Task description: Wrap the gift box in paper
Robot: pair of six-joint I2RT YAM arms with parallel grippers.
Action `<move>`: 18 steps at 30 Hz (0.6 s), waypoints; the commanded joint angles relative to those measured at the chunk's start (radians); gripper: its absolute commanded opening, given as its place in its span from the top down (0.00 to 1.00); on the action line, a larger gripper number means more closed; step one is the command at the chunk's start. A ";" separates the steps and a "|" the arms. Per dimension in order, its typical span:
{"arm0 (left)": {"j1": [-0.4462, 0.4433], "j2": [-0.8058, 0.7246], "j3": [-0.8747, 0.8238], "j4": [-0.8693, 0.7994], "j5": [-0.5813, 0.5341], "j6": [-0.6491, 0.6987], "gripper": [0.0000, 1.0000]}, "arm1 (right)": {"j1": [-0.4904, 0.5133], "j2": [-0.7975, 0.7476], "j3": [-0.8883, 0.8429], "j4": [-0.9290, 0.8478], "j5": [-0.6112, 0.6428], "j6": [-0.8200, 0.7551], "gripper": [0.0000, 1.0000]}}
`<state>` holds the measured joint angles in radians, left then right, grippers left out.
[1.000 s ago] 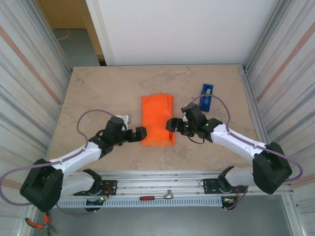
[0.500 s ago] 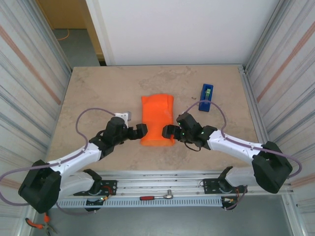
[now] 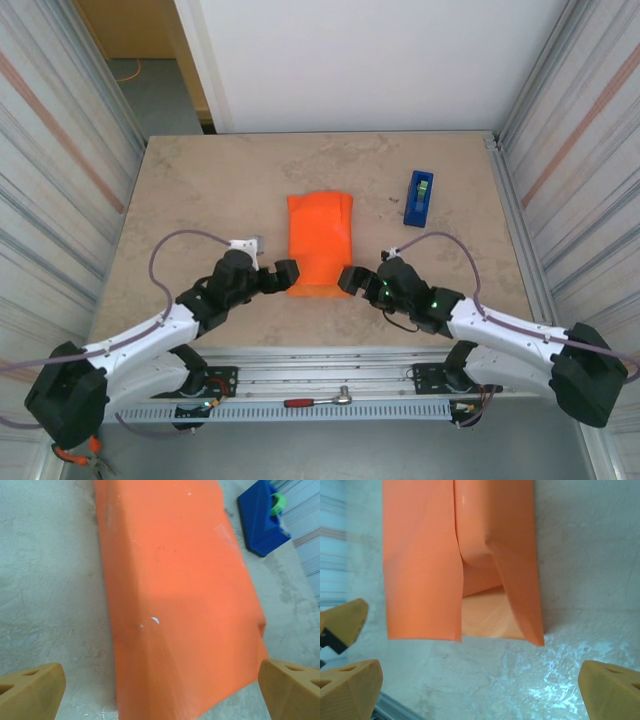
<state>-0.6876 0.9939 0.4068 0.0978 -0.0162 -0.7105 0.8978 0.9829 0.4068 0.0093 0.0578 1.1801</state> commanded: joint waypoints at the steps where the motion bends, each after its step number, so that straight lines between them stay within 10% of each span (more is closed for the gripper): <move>1: 0.003 0.044 0.076 -0.042 -0.042 0.026 0.01 | 0.048 -0.038 -0.025 0.174 0.109 0.145 0.02; 18: 0.068 0.134 0.093 -0.025 0.089 0.059 0.01 | 0.023 0.130 0.091 0.029 0.082 0.016 0.02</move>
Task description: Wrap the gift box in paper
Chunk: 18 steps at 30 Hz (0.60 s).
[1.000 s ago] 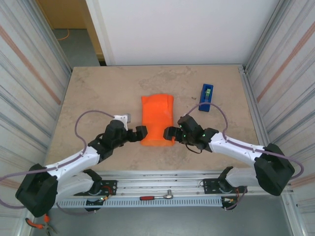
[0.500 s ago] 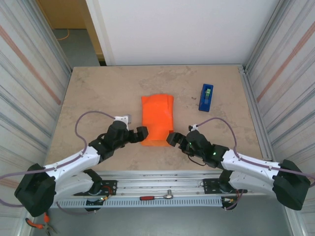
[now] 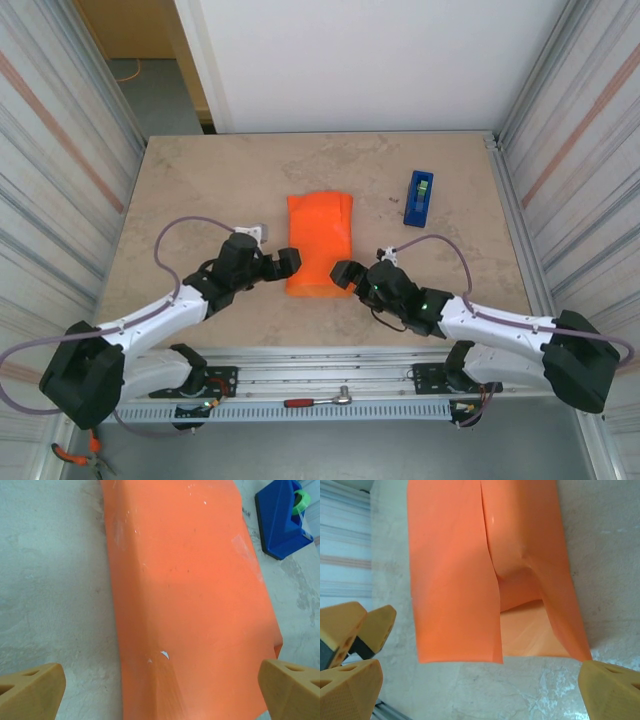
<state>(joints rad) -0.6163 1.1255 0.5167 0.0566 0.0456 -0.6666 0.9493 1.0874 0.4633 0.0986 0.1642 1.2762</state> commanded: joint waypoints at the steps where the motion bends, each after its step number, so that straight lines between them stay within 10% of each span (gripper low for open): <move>1: -0.005 0.001 -0.039 0.043 0.027 0.005 0.01 | -0.046 0.045 0.042 -0.056 -0.055 -0.096 0.02; 18: -0.074 0.020 -0.125 0.157 -0.071 0.056 0.01 | -0.091 0.262 0.196 -0.200 -0.113 -0.294 0.02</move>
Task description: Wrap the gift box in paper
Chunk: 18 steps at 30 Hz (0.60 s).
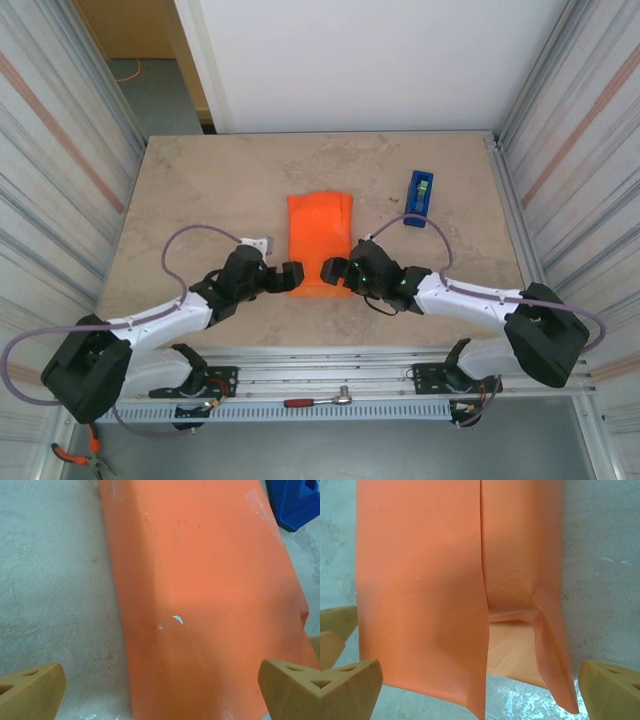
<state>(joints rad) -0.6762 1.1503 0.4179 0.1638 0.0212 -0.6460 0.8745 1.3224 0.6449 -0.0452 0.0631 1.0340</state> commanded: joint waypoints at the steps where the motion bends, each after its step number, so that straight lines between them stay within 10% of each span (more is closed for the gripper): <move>1: -0.016 0.000 -0.030 0.060 -0.052 0.036 0.01 | -0.026 0.036 0.014 -0.056 -0.019 -0.052 0.01; 18: -0.152 0.203 -0.018 0.149 -0.311 0.033 0.01 | -0.101 0.074 0.005 -0.043 -0.111 -0.117 0.01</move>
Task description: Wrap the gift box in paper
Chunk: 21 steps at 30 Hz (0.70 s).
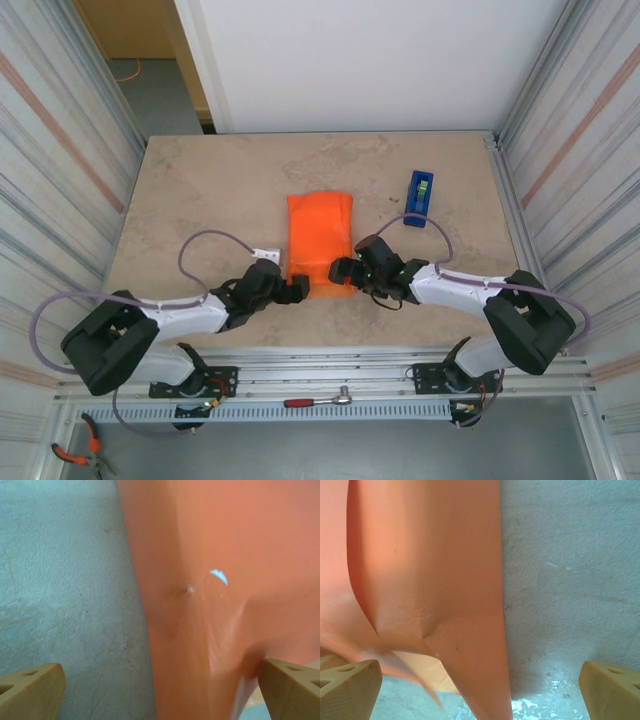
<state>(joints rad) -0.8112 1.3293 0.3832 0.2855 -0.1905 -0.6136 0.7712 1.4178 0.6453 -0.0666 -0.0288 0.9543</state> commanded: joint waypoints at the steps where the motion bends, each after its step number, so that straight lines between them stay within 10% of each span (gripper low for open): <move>1: -0.020 0.038 0.017 0.037 -0.110 -0.007 0.01 | 0.007 -0.026 0.007 -0.027 -0.020 -0.040 0.01; 12: -0.031 0.112 0.048 0.064 -0.131 -0.011 0.01 | -0.015 0.062 0.066 -0.029 0.044 -0.052 0.06; 21: -0.031 -0.142 -0.023 -0.025 -0.029 0.008 0.01 | -0.044 0.115 0.079 -0.008 0.001 -0.077 0.11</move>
<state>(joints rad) -0.8429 1.2526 0.3733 0.2970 -0.2359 -0.6235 0.7322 1.5196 0.7055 -0.0769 -0.0250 0.9058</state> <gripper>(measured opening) 0.989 0.896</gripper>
